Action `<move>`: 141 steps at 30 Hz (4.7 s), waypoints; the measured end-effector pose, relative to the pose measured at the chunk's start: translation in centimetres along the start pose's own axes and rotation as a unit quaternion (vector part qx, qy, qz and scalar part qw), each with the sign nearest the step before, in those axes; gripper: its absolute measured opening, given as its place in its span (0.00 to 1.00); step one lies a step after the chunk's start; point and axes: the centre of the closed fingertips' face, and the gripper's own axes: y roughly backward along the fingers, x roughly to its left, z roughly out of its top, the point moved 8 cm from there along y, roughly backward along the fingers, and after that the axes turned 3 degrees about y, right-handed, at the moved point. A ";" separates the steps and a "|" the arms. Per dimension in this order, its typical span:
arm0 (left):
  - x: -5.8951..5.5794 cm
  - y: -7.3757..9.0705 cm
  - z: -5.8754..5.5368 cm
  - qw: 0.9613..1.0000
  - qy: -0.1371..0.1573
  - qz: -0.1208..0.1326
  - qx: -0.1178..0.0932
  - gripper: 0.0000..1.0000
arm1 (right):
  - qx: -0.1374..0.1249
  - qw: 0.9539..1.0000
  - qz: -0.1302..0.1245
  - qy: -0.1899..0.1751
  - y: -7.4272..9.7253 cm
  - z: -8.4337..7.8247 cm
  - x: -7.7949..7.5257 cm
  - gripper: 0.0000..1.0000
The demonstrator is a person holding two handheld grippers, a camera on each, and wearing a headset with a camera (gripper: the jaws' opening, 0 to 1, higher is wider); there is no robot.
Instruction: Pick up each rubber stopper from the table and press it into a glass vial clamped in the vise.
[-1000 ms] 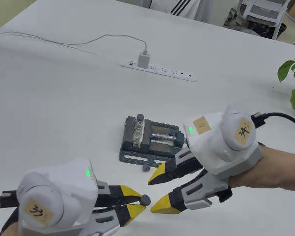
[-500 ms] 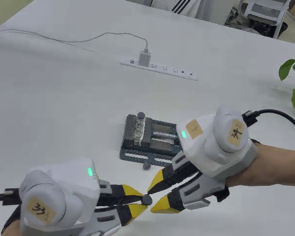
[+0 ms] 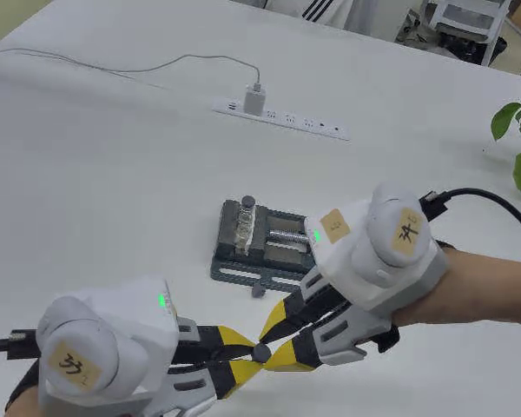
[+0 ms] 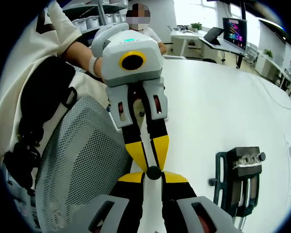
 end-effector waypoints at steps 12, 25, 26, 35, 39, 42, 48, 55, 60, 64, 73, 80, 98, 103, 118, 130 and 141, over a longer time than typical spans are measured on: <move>0.1 0.0 0.1 1.000 0.002 0.001 0.000 0.04 | 0.008 1.000 -0.007 0.005 0.0 0.1 -0.1 0.08; 0.2 0.1 0.2 1.000 -0.008 0.001 -0.001 0.04 | 0.019 1.000 0.001 0.000 0.1 0.4 -0.3 0.07; 0.2 0.1 0.2 1.000 -0.006 0.001 -0.002 0.04 | 0.019 1.000 0.002 0.000 0.1 0.4 -0.3 0.07; 1.0 0.2 -0.6 0.999 0.010 0.029 0.010 0.28 | 0.020 1.000 -0.009 -0.003 0.3 0.2 -1.2 0.07; 1.6 0.3 -1.0 0.998 0.011 0.054 0.009 0.50 | 0.029 1.000 -0.011 -0.003 0.2 -0.3 -1.3 0.07; 2.1 0.5 -1.1 0.997 0.009 0.075 0.001 0.65 | 0.031 0.999 -0.009 -0.005 0.1 -0.4 -1.3 0.07; 3.4 1.3 -1.6 0.992 0.017 0.124 0.003 0.87 | 0.031 0.999 -0.009 -0.008 0.1 -0.5 -1.5 0.07; 5.0 2.3 -2.4 0.986 0.040 0.162 0.008 0.99 | 0.034 0.999 -0.009 -0.008 0.2 -0.7 -1.7 0.07; 5.4 2.8 -2.6 0.985 0.039 0.169 0.018 0.99 | 0.037 0.999 -0.011 -0.007 0.3 -0.9 -2.1 0.07; 5.6 3.1 -2.8 0.984 0.042 0.170 0.027 0.99 | 0.045 0.999 -0.014 -0.007 0.5 -1.2 -2.9 0.07; 5.9 3.4 -3.2 0.983 0.045 0.171 0.044 0.99 | 0.070 0.997 -0.023 0.013 1.6 -1.4 -5.1 0.07; 5.8 3.2 -3.2 0.983 0.043 0.171 0.046 0.99 | 0.095 0.994 -0.038 0.037 2.5 -1.4 -8.0 0.07; 6.1 3.2 -3.2 0.982 0.055 0.177 0.041 0.99 | 0.157 0.974 -0.048 0.158 4.3 0.9 -14.8 0.07; 6.2 3.1 -3.1 0.982 0.059 0.178 0.038 0.99 | 0.176 0.962 -0.045 0.204 4.2 1.4 -15.6 0.07; 6.7 3.1 -3.1 0.980 0.066 0.183 0.036 0.99 | 0.196 0.940 -0.023 0.277 2.9 3.1 -17.6 0.07; 6.5 3.1 -3.7 0.979 0.077 0.182 0.045 0.99 | 0.201 0.937 -0.004 0.287 1.5 2.8 -19.0 0.06; 6.6 3.0 -3.9 0.979 0.083 0.182 0.046 0.99 | 0.204 0.939 0.001 0.276 1.0 2.1 -19.0 0.06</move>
